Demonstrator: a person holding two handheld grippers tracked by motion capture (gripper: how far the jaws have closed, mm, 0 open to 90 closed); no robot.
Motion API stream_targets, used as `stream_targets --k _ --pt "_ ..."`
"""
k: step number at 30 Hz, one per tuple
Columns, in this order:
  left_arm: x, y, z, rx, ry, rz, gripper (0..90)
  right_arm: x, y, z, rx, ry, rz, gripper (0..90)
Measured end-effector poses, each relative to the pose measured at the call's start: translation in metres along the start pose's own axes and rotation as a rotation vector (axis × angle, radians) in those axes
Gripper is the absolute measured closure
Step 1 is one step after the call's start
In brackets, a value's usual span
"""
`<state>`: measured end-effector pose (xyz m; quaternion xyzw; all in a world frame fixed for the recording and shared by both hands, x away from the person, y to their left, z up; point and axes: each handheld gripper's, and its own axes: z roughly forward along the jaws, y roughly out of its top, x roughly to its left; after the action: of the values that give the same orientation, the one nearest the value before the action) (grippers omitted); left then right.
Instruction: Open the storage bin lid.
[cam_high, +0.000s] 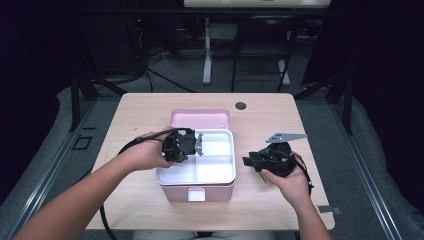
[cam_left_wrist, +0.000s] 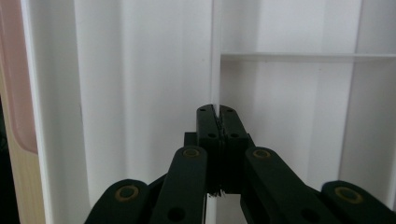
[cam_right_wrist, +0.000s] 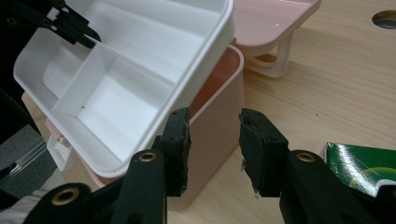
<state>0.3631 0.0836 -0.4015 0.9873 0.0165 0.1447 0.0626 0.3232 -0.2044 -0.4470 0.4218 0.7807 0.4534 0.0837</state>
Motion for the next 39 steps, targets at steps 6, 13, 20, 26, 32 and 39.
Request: stream_targets --k 6,13,20,26,32,39 --pt "0.013 -0.026 -0.009 -0.033 -0.061 -0.182 89.3 -0.001 -0.001 0.001 0.009 -0.003 0.000 62.6" --pt "0.018 -0.055 -0.002 -0.042 -0.136 -0.377 89.2 -0.002 -0.002 0.003 0.019 -0.005 0.005 62.5" --pt "0.023 -0.098 -0.005 -0.054 -0.129 -0.541 89.3 -0.003 -0.003 0.003 0.017 -0.005 0.012 62.4" --pt "0.028 -0.139 -0.006 -0.045 -0.100 -0.686 89.3 -0.003 -0.003 0.004 0.020 -0.008 0.012 62.3" --pt "0.029 -0.180 -0.006 -0.046 -0.079 -0.802 89.3 -0.003 -0.003 0.005 0.025 -0.009 0.018 62.2" --pt "0.027 -0.211 0.000 -0.051 -0.061 -0.895 89.3 -0.004 -0.003 0.005 0.022 -0.009 0.017 62.1"
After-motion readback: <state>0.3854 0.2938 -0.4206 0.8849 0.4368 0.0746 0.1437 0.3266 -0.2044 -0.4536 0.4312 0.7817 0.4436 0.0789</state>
